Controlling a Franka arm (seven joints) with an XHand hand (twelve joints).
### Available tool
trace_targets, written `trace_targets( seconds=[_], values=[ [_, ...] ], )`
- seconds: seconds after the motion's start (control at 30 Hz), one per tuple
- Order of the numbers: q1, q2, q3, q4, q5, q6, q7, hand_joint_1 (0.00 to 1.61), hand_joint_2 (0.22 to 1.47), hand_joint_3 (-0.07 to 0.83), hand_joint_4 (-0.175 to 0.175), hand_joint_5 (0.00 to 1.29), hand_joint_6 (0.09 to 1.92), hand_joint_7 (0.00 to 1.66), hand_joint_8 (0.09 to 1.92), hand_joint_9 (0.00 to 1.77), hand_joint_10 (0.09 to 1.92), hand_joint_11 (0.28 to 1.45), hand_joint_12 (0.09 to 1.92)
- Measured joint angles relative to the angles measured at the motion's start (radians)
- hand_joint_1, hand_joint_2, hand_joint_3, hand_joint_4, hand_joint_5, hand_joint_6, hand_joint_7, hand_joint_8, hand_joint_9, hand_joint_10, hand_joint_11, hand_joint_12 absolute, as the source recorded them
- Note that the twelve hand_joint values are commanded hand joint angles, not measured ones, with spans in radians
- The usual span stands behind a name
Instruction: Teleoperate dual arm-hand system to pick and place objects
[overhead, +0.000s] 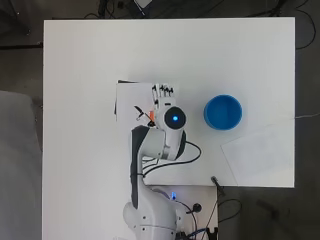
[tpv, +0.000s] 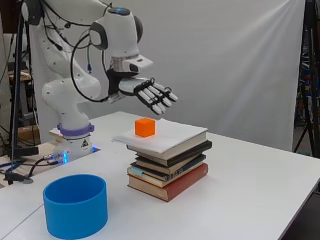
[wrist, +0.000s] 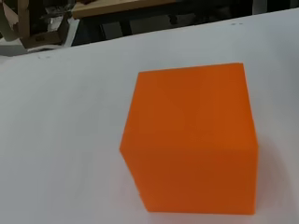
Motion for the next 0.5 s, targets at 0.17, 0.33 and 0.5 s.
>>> trace_targets(
  seconds=[0.17, 0.33, 0.5],
  values=[
    [-0.002, -0.079, 0.016, -0.076, 0.008, 0.029, 0.012, 0.09, 0.90, 0.002, 0.086, 0.25, 0.09, 0.25, 0.09, 0.39, 0.09, 0.51, 0.09],
    [-0.005, -0.128, 0.026, -0.158, 0.018, 0.057, 0.025, 0.11, 0.90, 0.003, 0.090, 0.26, 0.09, 0.24, 0.09, 0.39, 0.09, 0.51, 0.09],
    [-0.006, -0.144, 0.025, -0.211, 0.032, 0.104, 0.021, 0.13, 0.90, 0.003, 0.097, 0.27, 0.09, 0.25, 0.09, 0.39, 0.09, 0.51, 0.09]
  ],
)
